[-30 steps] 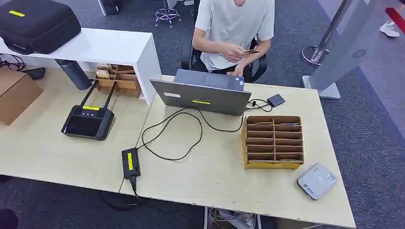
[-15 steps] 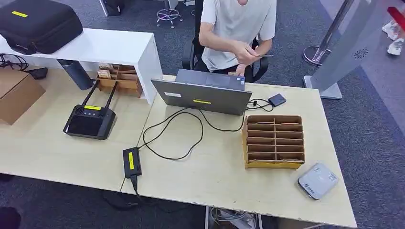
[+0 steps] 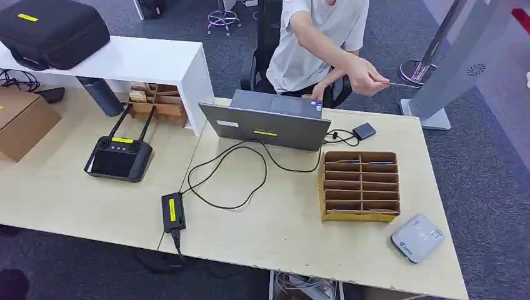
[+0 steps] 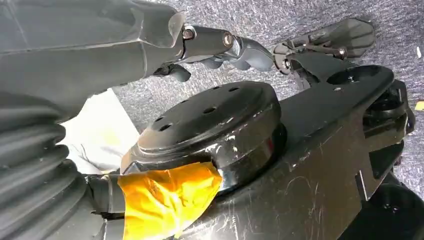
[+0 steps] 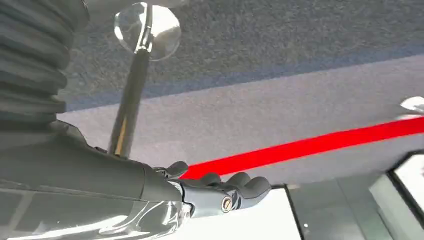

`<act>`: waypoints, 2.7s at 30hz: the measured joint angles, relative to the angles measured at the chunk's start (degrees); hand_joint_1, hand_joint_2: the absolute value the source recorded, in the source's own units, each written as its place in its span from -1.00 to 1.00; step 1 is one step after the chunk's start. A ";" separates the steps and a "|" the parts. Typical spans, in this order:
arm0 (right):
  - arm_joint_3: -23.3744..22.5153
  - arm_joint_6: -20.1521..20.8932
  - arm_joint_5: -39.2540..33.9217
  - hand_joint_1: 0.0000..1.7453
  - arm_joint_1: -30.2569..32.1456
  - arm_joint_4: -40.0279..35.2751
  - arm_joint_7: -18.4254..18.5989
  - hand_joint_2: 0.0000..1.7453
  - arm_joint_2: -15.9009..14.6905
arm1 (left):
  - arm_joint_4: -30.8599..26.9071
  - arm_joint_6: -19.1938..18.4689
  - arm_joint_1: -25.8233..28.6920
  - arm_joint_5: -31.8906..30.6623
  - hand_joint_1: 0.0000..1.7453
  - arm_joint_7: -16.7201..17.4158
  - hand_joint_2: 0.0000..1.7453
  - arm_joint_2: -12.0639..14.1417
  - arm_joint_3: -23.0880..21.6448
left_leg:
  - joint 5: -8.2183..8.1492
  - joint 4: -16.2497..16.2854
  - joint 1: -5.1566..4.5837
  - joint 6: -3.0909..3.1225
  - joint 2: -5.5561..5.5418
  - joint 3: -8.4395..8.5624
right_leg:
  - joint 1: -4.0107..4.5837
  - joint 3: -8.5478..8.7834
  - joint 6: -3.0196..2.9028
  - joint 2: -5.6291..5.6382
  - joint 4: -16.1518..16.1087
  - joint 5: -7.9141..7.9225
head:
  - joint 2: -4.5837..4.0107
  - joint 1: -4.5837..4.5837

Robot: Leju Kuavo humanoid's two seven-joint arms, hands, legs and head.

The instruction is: Pass the card to the sensor for recognition and then transmit it.

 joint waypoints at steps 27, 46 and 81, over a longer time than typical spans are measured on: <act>81.68 10.95 -53.49 -1.00 3.29 -56.96 13.77 1.00 11.61 | -0.02 0.96 -1.26 -6.16 -1.00 0.94 1.00 -1.60 -1.66 | 0.42 0.03 -0.03 -0.24 0.22 -0.41 | -0.03 -0.72 -0.20 0.24 0.35 0.25 | 0.00 -0.02; 88.19 12.53 -56.20 -1.00 5.88 -62.99 14.97 1.00 11.91 | -0.15 1.05 -2.74 -8.48 -1.00 -2.10 1.00 -2.01 -1.73 | 0.42 0.04 -0.02 -0.25 0.23 -0.42 | -0.02 -0.74 -0.20 0.24 0.34 0.25 | 0.00 -0.02; 87.07 12.66 -60.50 1.00 12.06 -65.31 14.56 1.00 11.45 | -0.87 4.94 -3.94 -14.29 -1.00 -11.74 1.00 -2.40 0.26 | 0.41 0.06 -0.03 -0.25 0.24 -0.43 | -0.01 -0.78 -0.21 0.25 0.33 0.25 | 0.00 0.00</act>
